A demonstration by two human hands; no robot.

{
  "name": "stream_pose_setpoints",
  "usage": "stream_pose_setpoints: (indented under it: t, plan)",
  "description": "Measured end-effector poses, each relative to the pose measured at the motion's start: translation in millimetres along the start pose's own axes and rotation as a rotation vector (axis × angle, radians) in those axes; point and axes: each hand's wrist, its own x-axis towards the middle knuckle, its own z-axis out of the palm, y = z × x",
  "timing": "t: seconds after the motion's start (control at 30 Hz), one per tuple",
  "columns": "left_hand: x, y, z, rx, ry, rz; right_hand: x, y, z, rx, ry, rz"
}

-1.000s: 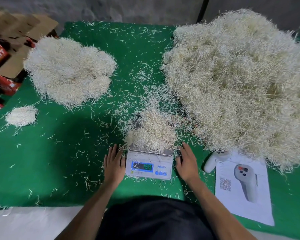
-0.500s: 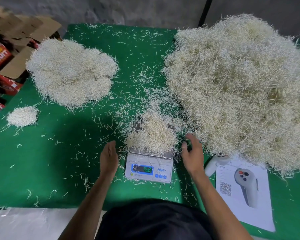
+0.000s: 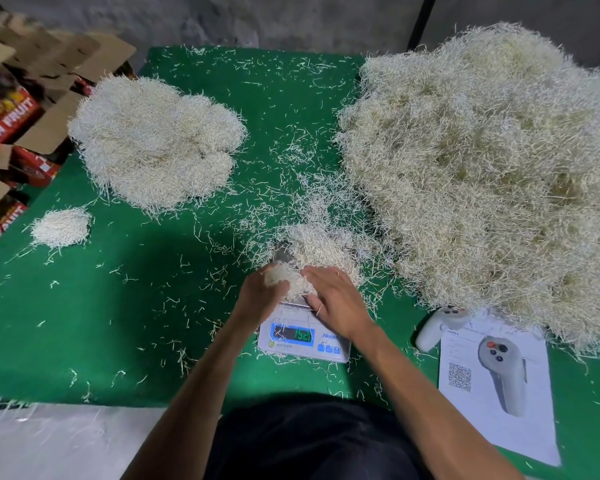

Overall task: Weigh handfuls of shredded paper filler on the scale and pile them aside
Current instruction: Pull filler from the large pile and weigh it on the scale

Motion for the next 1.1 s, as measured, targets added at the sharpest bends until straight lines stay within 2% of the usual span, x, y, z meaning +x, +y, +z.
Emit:
stream_pose_setpoints:
  t: [0.07,0.13,0.2,0.3,0.33,0.4,0.47,0.5,0.53,0.6,0.63,0.7,0.87,0.93,1.03,1.1]
  plan:
    - [-7,11,-7,-0.380,0.033,-0.101,-1,-1,1,0.043,0.019,0.051]
    - [-9,15,-15,-0.630,0.087,-0.212,0,-3,1,0.076,0.039,0.084]
    - [-10,18,-21,-0.722,0.106,-0.273,2,-4,0,0.081,0.032,0.103]
    - [-9,19,-26,-0.825,0.172,-0.267,3,-4,-2,0.059,0.010,0.124]
    - [-7,19,-27,-0.796,0.181,-0.255,3,-4,-2,0.054,0.005,0.129]
    - [-3,18,-27,-0.497,0.150,-0.084,5,-5,-2,0.037,0.003,0.138]
    - [1,20,-27,0.014,0.009,0.209,8,-7,-2,0.029,0.015,0.143]
    - [2,21,-24,0.247,-0.102,0.292,9,-8,-2,0.026,0.018,0.141]
    - [4,19,-22,0.446,-0.154,0.331,10,-9,-2,0.019,0.016,0.138]
    - [4,22,-24,0.584,-0.150,0.110,10,-8,-2,0.006,0.023,0.130]
    - [5,21,-27,0.611,-0.108,0.015,10,-8,-3,-0.001,0.029,0.131]
    - [6,26,-30,0.622,-0.109,-0.060,11,-10,-6,-0.022,0.016,0.147]
    - [0,48,-34,0.389,-0.386,-0.129,12,-9,-7,-0.037,0.028,0.160]
    - [-4,53,-51,0.307,-0.380,-0.184,12,-4,-9,-0.031,0.034,0.196]
    - [-8,44,-82,0.328,-0.395,-0.259,15,-5,-13,-0.042,0.027,0.231]
    - [-10,34,-89,0.215,-0.245,-0.318,18,-9,-14,-0.004,0.016,0.207]
